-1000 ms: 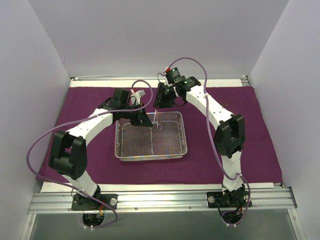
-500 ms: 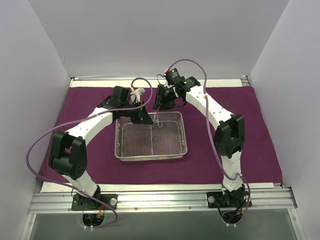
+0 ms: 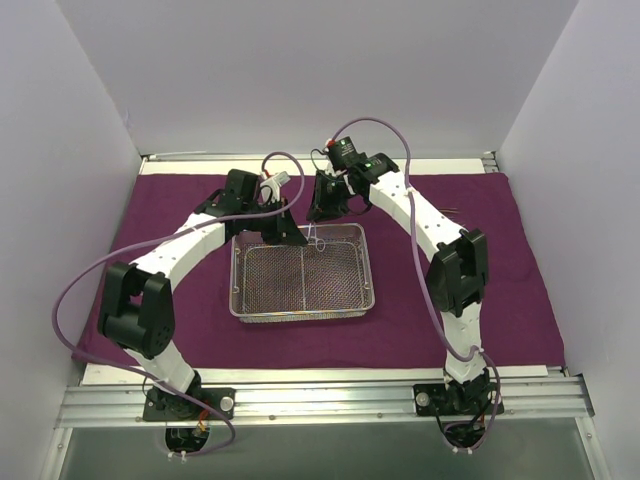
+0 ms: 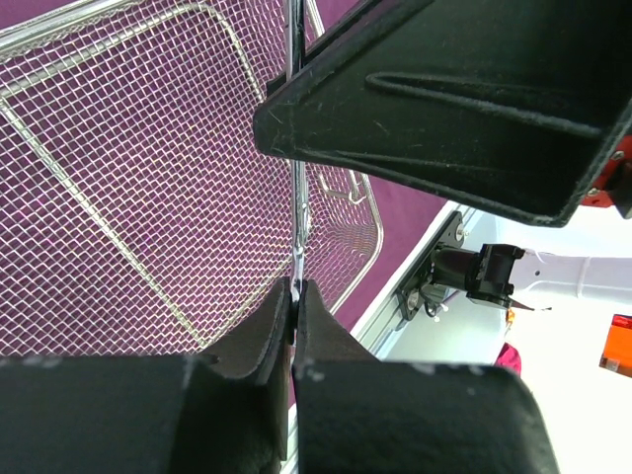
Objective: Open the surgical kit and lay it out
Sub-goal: Place the medical item in the surgical kit.
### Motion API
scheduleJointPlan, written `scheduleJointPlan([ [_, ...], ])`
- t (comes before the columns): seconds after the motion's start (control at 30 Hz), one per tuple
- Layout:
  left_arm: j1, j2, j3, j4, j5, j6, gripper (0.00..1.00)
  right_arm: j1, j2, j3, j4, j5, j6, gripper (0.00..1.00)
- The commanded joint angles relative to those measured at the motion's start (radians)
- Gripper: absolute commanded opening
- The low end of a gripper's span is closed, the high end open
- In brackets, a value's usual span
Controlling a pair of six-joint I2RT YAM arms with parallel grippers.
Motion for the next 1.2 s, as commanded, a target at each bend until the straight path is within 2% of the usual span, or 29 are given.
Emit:
scheduleJointPlan([
  [0.0,0.003,0.011,0.062,0.036,-0.008,0.000,0.02,0.010,-0.002,0.039,-0.031,-0.037,0.001,0.04],
  [0.07,0.006,0.005,0.059,0.033,-0.008,0.000,0.09,0.009,-0.001,0.041,-0.031,-0.037,0.001,0.00],
  [0.27,0.014,-0.012,0.039,0.039,-0.004,0.003,0.36,0.006,-0.001,0.047,-0.030,-0.027,-0.002,0.00],
  [0.37,0.018,-0.027,0.030,0.039,-0.011,0.008,0.42,0.002,-0.001,0.050,-0.030,-0.022,-0.002,0.00],
  [0.87,0.094,-0.133,-0.036,0.013,0.005,0.074,0.44,-0.042,-0.033,0.018,-0.033,0.019,0.013,0.00],
  [1.17,0.115,-0.233,-0.052,-0.019,-0.073,0.109,0.45,-0.146,-0.146,-0.132,0.047,0.093,0.117,0.00],
])
